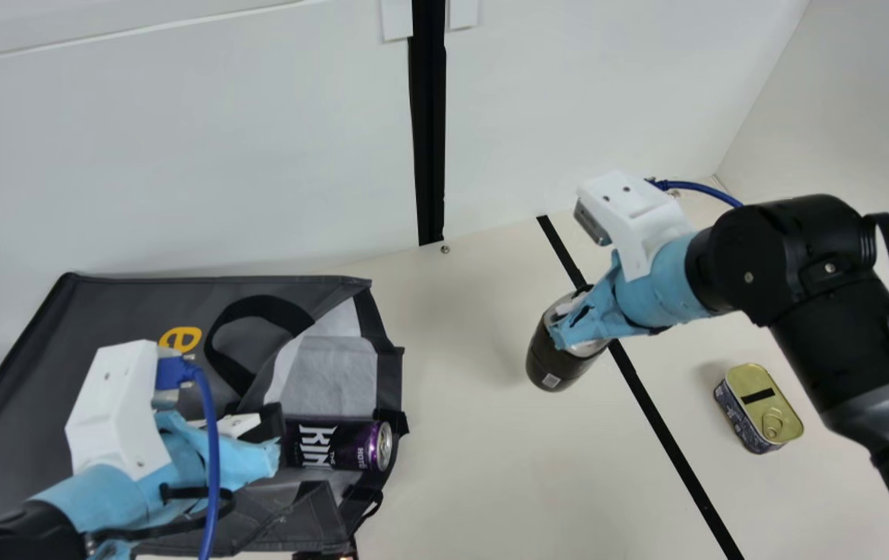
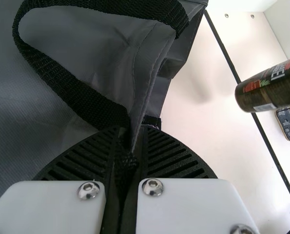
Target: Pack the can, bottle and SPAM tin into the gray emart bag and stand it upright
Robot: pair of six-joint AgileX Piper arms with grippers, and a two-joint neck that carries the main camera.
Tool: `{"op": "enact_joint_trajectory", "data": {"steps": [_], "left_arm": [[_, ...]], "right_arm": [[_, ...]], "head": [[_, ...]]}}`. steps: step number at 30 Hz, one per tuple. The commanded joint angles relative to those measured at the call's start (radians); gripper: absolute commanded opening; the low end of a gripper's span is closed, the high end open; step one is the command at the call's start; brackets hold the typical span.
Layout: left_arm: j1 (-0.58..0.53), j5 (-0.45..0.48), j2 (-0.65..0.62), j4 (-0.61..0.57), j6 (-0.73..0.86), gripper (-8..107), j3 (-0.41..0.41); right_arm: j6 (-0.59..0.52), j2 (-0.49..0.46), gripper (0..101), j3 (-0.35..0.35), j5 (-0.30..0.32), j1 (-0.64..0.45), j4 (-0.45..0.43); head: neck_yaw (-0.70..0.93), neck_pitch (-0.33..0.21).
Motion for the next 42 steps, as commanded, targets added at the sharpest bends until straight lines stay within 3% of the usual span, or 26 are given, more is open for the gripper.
{"op": "enact_joint_trajectory", "data": {"steps": [1, 24, 42], "left_arm": [[0.0, 0.0, 0.0, 0.0, 0.0, -8, 0.0], [0.0, 0.0, 0.0, 0.0, 0.0, -8, 0.0], [0.0, 0.0, 0.0, 0.0, 0.0, -8, 0.0]], "right_arm": [[-0.01, -0.007, 0, 0.009, 0.003, 0.017, 0.004], [-0.264, -0.073, 0, 0.103, 0.032, 0.118, 0.091], [-0.348, -0.109, 0, 0.17, 0.032, 0.222, 0.128]], "head": [[-0.002, -0.023], [-0.002, -0.023], [-0.002, -0.023]]}}
